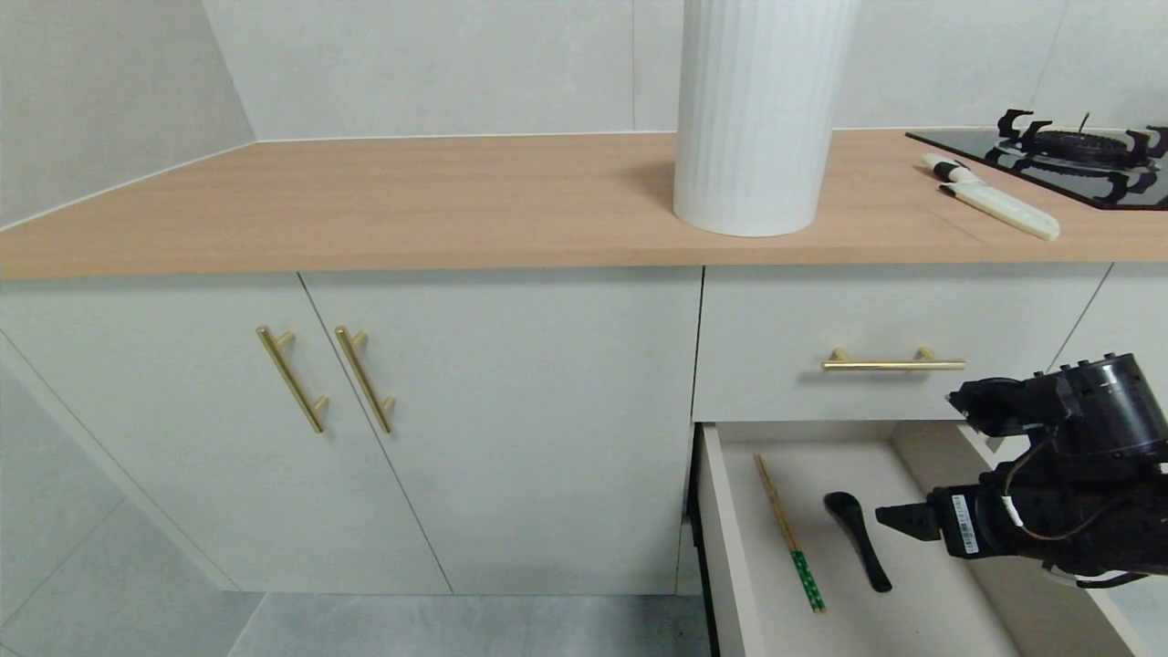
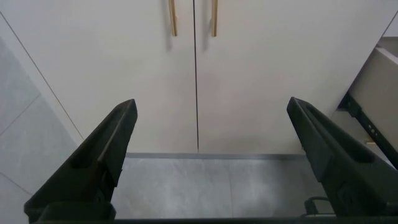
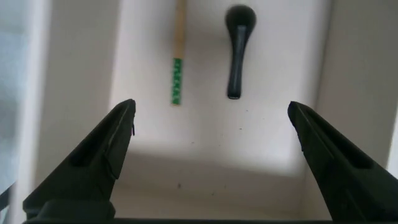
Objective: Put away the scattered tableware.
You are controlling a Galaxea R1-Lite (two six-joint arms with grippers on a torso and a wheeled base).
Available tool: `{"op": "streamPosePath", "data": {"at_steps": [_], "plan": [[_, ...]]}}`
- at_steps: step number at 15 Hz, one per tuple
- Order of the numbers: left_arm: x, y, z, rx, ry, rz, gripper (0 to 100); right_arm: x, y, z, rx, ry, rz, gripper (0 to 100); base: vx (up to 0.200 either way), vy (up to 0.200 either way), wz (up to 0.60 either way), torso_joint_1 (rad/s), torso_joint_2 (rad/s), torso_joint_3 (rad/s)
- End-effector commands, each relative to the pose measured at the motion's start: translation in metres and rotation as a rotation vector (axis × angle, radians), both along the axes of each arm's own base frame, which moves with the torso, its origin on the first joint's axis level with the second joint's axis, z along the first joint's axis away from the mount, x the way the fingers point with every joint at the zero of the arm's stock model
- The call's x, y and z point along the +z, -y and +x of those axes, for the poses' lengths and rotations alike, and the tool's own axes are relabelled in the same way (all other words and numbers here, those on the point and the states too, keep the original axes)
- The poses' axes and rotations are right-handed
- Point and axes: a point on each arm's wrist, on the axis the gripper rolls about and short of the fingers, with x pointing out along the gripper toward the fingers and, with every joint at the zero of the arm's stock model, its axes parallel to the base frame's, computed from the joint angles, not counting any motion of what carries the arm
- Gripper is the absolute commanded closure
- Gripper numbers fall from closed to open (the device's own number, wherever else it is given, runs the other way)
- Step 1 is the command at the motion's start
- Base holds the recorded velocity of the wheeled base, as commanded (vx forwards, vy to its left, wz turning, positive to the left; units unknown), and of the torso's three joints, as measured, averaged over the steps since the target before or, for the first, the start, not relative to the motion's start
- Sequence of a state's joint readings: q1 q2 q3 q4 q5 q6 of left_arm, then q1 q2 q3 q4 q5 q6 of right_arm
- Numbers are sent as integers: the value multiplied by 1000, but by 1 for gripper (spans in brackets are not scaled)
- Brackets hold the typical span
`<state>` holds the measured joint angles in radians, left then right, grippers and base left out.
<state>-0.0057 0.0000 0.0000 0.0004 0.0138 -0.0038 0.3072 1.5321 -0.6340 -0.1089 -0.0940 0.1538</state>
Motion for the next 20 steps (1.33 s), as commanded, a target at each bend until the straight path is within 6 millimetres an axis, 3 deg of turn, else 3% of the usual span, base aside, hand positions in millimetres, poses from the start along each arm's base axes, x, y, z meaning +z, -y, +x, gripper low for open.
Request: {"op": "streamPosePath", "data": {"at_steps": [1,6,20], "plan": [[0,0,0,0,-1,1,0,20,-3,-14,31,63,21,0,-200,0,0,2,2,2],[0,0,0,0,-1,1,0,21,-4,-18,45,56,17,0,-200,0,0,0,1,4],[0,0,0,1,-3,1,0,6,-21,-60,296,-194,-155,0,0,0,0,0,0,0]]}}
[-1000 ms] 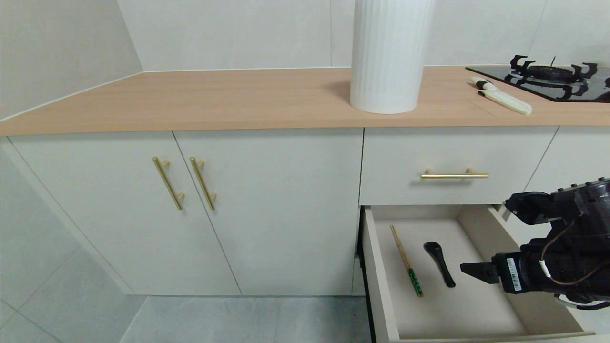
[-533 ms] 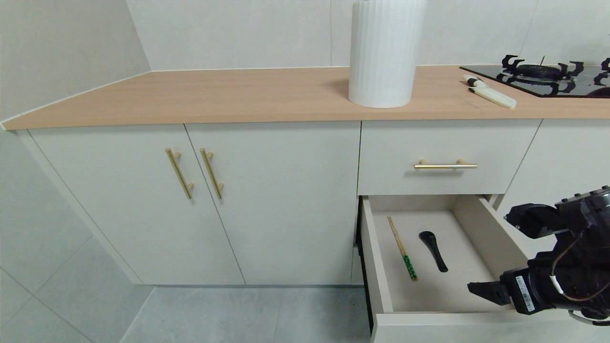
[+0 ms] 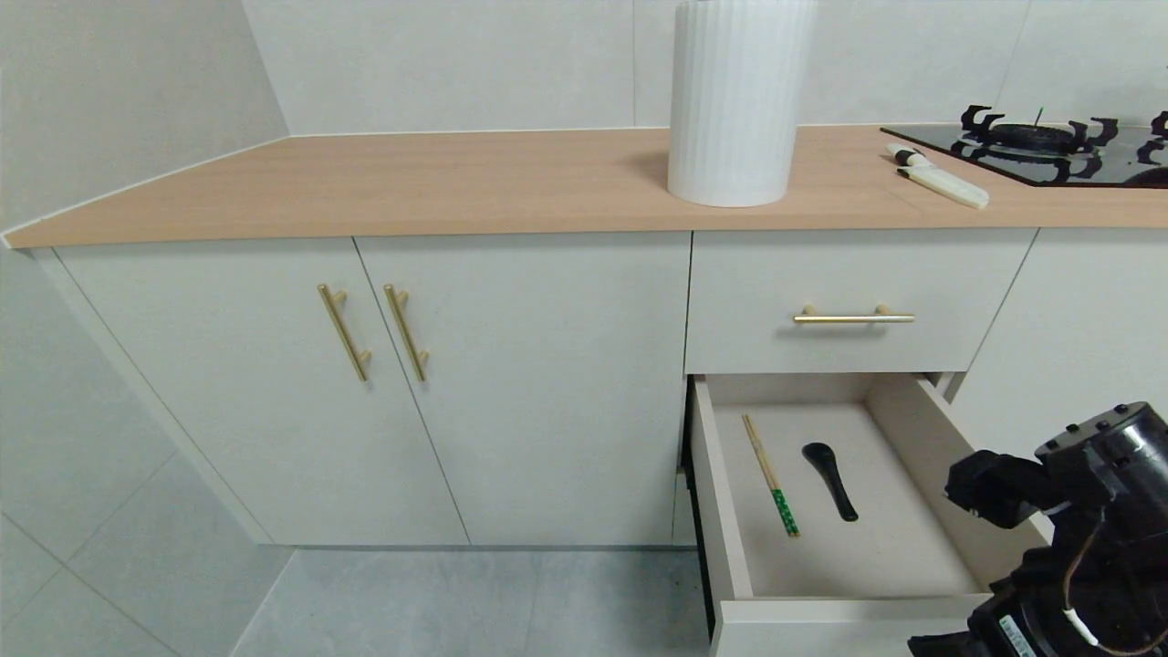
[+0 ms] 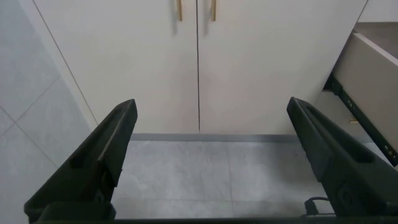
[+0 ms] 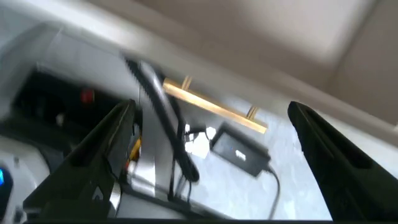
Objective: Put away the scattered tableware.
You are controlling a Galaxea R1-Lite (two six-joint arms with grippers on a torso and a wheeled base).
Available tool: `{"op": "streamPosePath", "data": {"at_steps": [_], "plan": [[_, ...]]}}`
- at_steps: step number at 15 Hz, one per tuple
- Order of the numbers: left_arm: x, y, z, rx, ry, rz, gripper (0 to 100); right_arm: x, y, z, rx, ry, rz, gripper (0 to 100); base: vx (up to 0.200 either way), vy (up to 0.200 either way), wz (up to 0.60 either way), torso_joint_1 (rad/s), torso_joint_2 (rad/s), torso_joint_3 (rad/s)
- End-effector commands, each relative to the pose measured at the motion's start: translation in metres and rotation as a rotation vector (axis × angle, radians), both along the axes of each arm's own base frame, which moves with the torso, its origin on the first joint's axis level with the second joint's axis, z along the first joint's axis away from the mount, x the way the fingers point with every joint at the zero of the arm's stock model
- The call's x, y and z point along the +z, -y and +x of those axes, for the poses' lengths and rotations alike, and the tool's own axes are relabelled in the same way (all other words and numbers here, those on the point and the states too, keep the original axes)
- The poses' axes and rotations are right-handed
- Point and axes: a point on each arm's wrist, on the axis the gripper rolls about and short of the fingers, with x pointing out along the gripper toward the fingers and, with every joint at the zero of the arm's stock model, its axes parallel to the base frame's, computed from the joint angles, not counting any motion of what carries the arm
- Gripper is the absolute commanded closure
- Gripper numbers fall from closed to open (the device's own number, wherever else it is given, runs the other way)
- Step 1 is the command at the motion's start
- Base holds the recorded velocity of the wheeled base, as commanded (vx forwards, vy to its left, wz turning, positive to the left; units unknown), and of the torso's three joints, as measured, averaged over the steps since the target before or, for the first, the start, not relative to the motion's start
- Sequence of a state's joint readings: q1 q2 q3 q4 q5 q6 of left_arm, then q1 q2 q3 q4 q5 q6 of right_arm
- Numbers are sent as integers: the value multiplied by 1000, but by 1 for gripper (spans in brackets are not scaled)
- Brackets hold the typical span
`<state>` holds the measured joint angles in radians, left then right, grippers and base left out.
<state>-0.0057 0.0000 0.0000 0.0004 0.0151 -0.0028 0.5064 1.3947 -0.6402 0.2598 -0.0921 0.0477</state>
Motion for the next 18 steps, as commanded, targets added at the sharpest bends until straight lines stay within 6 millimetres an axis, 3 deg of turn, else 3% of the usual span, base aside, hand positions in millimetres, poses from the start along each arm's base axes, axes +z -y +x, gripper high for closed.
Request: {"op": "streamPosePath", "data": {"at_steps": [1,11,18], "plan": [[0,0,0,0,-1,0,0,-3,-5,-3,29,-24,-13,0,0,0,0,0,0,0],[0,0,0,0,-1,0,0,-20,0,-17,161,-166,-159,0,0,0,0,0,0,0],[0,0,0,0,-1,0,0,-32,-6,-2,100,-223,-177,0,0,0,0,0,0,0]]}}
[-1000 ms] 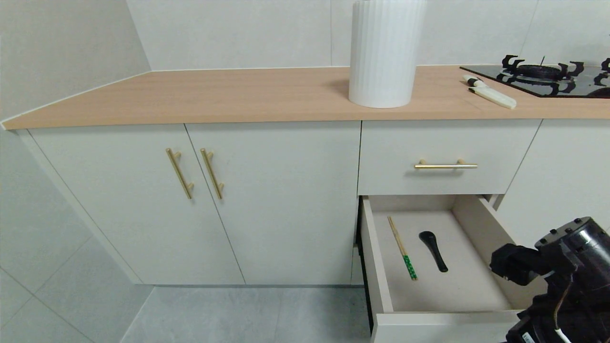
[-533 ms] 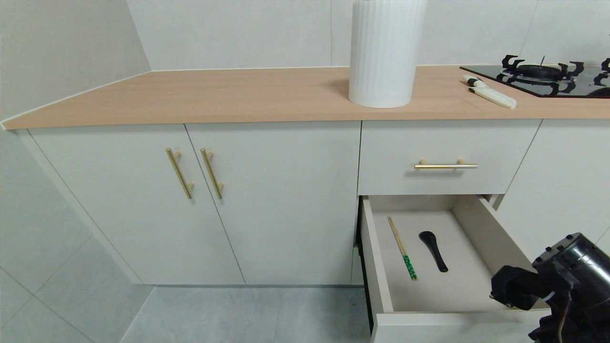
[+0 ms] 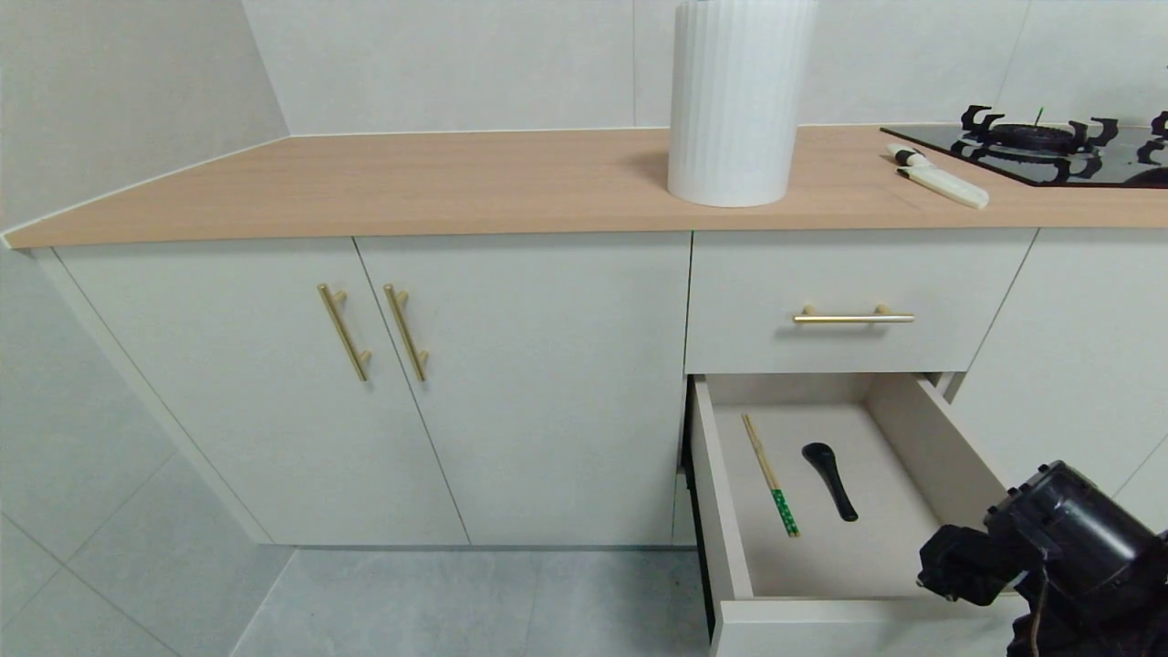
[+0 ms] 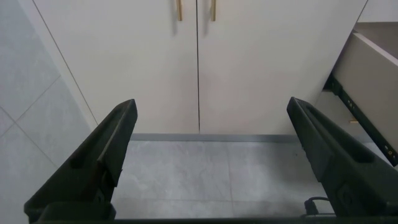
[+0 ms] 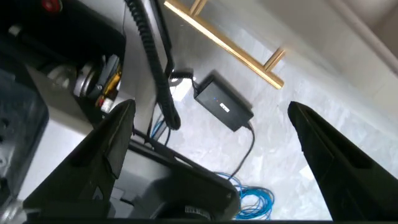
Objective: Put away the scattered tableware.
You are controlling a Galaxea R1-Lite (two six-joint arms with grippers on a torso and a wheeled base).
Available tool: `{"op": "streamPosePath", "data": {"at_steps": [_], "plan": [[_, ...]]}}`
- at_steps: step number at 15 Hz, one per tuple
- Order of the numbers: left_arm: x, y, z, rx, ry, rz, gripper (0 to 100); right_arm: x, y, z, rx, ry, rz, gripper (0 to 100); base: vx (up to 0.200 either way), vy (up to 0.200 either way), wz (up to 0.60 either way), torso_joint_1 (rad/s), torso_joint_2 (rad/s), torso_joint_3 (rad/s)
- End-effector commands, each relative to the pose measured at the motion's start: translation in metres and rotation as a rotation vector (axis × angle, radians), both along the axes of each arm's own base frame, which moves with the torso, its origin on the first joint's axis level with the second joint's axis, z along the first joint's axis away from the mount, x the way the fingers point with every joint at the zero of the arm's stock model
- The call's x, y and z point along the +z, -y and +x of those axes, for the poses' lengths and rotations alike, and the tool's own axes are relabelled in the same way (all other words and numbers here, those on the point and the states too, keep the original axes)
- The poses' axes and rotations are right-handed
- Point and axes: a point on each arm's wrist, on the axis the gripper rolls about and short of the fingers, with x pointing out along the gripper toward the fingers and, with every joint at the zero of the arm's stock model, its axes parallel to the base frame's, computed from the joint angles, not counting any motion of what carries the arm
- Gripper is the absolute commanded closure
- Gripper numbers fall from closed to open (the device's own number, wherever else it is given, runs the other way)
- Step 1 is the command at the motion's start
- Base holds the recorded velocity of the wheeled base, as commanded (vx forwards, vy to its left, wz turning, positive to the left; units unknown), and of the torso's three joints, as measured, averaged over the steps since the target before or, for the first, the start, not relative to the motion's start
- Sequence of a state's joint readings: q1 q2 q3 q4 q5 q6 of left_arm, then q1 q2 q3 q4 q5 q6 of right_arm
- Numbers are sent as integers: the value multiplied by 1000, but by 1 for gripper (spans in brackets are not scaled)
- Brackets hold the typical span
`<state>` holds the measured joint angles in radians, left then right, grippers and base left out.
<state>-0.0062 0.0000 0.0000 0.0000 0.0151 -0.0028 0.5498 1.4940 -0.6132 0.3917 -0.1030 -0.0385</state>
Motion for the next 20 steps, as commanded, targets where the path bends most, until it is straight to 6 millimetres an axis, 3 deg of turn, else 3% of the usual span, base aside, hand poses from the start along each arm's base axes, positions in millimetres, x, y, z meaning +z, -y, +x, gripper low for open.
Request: {"op": "streamPosePath", "data": {"at_steps": [1,8,20], "plan": [[0,0,0,0,-2,0,0,-3,-4,9,-47,-13,3,0,0,0,0,0,0,0],[0,0,0,0,-2,0,0,-3,-21,43,-319,35,10,0,0,0,0,0,0,0],[0,0,0,0,-3,0,0,-17,-17,88,-517,227,58,0,0,0,0,0,0,0]]}}
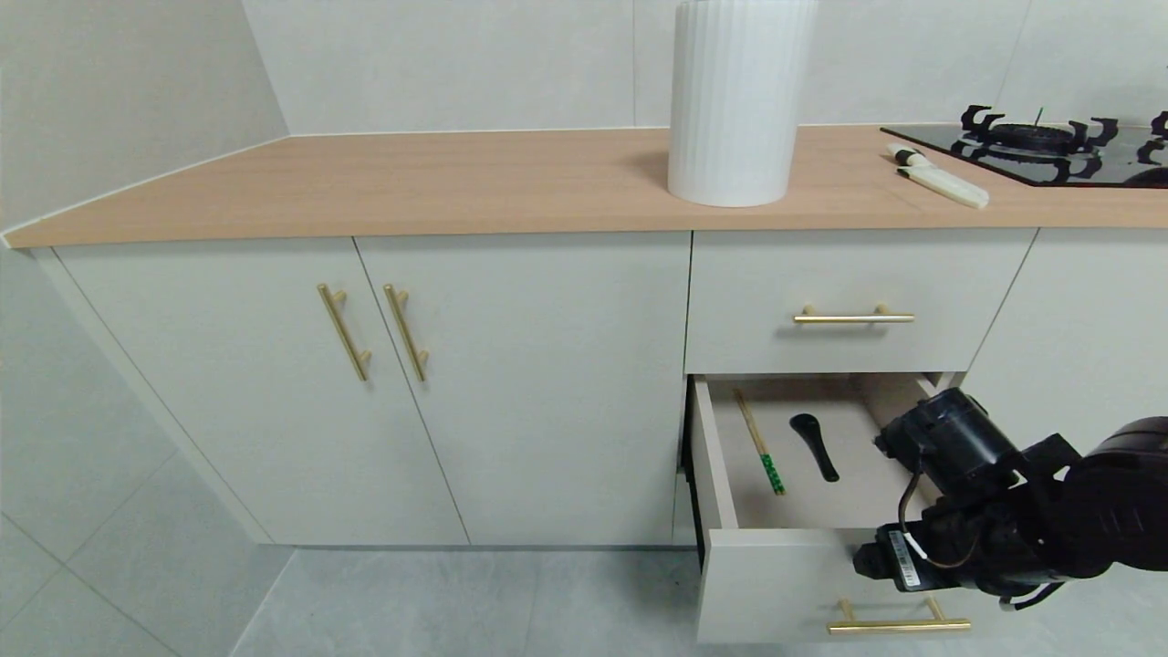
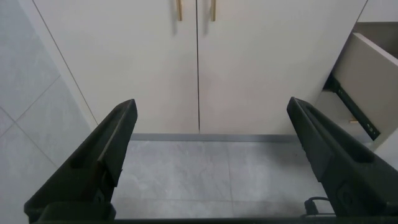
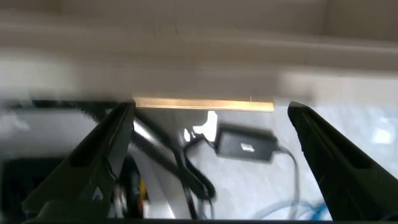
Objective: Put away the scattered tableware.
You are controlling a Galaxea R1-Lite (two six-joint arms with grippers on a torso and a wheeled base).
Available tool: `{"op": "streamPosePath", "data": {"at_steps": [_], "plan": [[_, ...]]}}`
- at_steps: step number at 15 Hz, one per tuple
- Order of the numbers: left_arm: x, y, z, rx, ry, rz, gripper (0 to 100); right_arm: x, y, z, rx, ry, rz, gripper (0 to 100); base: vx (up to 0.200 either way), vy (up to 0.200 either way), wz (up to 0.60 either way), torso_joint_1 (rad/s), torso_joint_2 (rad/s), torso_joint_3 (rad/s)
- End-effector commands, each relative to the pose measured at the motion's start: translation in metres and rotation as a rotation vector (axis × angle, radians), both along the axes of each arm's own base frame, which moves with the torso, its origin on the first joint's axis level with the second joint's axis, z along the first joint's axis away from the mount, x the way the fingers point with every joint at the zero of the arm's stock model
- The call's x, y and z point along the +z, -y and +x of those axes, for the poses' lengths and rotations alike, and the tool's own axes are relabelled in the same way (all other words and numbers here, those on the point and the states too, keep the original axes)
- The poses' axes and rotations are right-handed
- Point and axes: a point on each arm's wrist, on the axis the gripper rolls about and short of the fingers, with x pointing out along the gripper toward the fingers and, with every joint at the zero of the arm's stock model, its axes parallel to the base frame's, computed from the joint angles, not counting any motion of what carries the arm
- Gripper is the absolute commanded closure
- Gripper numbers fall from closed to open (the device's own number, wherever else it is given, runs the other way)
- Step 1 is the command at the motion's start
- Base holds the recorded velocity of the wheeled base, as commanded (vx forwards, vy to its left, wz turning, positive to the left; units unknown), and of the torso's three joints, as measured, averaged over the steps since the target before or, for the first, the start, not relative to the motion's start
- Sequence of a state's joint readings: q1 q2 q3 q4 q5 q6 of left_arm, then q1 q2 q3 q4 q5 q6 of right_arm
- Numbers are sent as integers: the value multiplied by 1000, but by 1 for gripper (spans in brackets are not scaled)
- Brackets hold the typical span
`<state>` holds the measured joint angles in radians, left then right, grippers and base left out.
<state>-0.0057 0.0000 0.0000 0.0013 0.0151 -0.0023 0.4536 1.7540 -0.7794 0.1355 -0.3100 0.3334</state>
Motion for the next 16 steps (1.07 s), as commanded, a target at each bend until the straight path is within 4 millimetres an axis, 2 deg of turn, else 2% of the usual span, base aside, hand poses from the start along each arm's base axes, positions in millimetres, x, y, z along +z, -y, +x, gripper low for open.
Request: {"op": "streamPosePath", "data": {"at_steps": [1,5,8,16], "plan": [[0,0,0,0,0,-1,0,-5,3,7,-21,16,8,0,0,0,0,0,0,0],[0,0,0,0,0,-1,0,-14,9,22,-61,97,42,0,0,0,0,0,0,0],[0,0,0,0,0,-1,0,-23,6,32,-63,147,62,0,0,0,0,0,0,0],[0,0,0,0,0,-1,0,-33,6,57,-107,298,109,0,0,0,0,0,0,0]]}}
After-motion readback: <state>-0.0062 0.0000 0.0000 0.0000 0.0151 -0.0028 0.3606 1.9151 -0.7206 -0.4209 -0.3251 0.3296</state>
